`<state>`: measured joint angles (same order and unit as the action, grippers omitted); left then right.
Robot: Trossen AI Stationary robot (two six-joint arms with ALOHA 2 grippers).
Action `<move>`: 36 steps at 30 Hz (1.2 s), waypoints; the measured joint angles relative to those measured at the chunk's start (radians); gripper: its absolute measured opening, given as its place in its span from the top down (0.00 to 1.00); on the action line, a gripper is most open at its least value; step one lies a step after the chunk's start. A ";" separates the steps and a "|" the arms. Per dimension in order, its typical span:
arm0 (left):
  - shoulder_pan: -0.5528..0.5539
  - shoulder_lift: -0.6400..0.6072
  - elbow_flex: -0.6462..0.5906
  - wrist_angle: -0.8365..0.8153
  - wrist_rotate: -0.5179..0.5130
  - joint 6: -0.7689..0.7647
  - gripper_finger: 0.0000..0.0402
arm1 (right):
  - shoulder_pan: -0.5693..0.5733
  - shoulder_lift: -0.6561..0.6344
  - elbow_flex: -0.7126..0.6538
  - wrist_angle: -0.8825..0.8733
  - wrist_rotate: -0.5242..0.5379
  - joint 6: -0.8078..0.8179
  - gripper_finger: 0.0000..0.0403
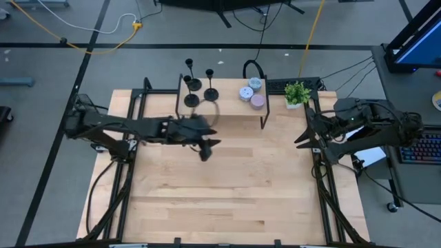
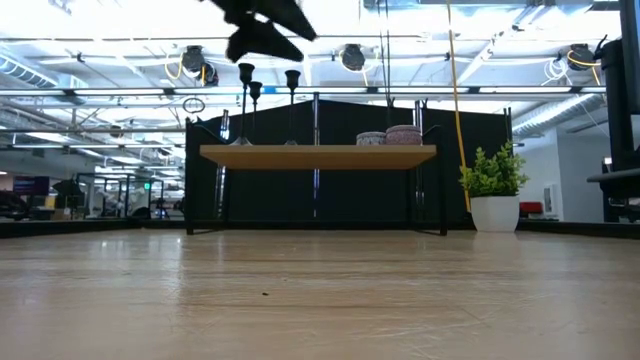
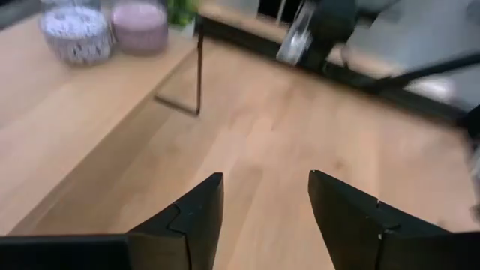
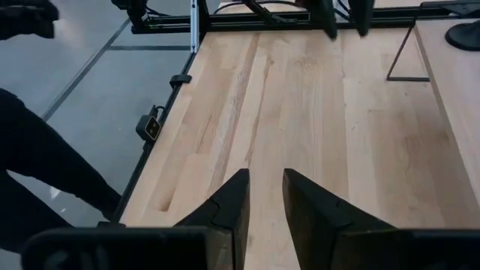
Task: Pick & Place candle stick holders
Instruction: Return to Home Position
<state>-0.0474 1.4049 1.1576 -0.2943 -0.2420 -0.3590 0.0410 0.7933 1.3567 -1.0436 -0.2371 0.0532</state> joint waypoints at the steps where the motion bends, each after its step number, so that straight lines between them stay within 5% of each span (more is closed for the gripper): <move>1: 0.002 -0.036 -0.039 0.029 0.010 -0.010 0.51 | 0.000 -0.001 0.000 0.000 0.000 0.005 0.82; 14: -0.036 -0.702 -0.499 0.023 0.017 -0.037 0.72 | 0.000 -0.014 0.000 -0.001 -0.002 0.034 0.82; 22: -0.047 -1.084 -0.624 -0.184 0.016 -0.121 0.78 | 0.000 -0.028 -0.003 0.036 -0.001 0.062 0.82; 29: -0.047 -1.259 -0.666 -0.331 0.014 -0.164 0.74 | 0.000 -0.078 -0.190 0.256 -0.033 0.052 0.82; 36: -0.047 -1.290 -0.675 -0.434 -0.002 -0.202 0.70 | 0.000 -0.188 -0.478 0.505 -0.107 0.112 0.82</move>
<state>-0.0940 0.1149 0.4824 -0.7280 -0.2440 -0.5606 0.0414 0.6054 0.8791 -0.5382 -0.3439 0.1648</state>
